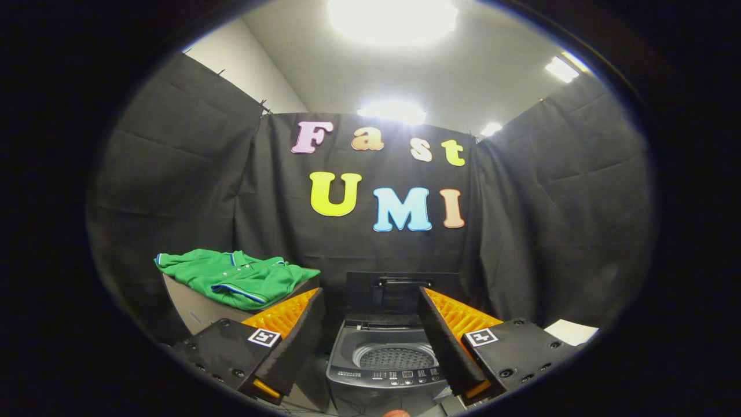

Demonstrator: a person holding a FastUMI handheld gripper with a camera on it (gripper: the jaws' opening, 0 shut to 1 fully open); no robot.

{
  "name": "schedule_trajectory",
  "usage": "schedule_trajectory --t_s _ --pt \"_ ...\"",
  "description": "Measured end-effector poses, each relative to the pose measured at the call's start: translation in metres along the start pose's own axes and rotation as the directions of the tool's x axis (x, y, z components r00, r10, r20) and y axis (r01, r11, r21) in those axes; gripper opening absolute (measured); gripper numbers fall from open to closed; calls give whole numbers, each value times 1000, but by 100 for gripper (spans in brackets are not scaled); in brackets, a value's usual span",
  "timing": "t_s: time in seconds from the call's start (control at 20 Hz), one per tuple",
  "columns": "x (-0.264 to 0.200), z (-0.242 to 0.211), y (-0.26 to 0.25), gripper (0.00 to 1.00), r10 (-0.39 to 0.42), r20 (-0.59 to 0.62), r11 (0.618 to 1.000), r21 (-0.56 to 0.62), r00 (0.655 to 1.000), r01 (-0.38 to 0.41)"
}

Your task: Put the clothes into the washing machine and then close the washing machine lid.

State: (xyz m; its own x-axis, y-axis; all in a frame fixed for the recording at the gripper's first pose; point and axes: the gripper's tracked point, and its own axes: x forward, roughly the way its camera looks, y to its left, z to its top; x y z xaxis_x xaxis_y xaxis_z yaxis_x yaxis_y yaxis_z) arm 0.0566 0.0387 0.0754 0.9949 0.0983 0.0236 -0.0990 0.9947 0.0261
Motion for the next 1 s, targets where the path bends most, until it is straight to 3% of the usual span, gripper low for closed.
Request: schedule_trajectory --t_s 0.2,0.4,1.0 --pt "24 32 18 100 43 32 999 16 999 -44" --pt "55 50 50 99 128 -10 988 91 992 -127" --pt "148 77 127 99 187 -185 977 134 965 -164"
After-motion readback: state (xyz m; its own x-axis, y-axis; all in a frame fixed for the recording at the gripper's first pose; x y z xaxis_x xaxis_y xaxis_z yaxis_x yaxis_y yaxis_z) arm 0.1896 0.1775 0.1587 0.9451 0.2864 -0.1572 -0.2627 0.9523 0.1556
